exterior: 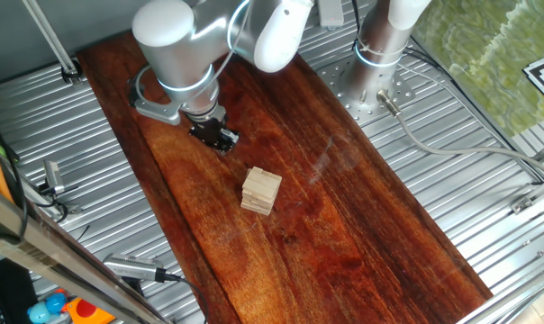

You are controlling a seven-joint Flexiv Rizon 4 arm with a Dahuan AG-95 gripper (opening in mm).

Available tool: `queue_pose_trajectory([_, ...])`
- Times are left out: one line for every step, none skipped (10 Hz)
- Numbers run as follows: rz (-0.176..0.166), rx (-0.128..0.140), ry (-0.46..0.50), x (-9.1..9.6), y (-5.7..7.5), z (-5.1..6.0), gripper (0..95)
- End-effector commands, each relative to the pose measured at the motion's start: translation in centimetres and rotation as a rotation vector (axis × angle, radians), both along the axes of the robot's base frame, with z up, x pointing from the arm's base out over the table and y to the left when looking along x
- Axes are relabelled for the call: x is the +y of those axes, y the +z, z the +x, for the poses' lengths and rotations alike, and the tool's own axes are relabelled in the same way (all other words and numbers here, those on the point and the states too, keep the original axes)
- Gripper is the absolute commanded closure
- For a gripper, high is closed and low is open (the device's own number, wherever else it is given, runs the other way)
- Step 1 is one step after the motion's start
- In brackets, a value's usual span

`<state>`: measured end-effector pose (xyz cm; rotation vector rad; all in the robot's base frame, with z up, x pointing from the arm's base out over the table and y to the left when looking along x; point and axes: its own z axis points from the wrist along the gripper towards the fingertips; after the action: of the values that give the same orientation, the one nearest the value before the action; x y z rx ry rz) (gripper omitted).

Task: Play Jenga

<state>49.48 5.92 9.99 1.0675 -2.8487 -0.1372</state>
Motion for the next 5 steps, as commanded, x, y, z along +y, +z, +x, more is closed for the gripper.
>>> queue_pose_trajectory([0.001,0.0,0.008,0.03,0.02,-0.02,95.0])
queue_pose_trajectory([-0.004,0.001,0.009,0.03,0.02,-0.02,95.0])
queue_pose_trajectory([-0.007,0.0,0.012,0.03,0.02,-0.02,95.0])
queue_pose_trajectory([-0.008,-0.002,0.025,0.03,0.02,-0.02,95.0])
queue_pose_trajectory([-0.009,-0.003,0.032,0.05,0.03,-0.02,95.0])
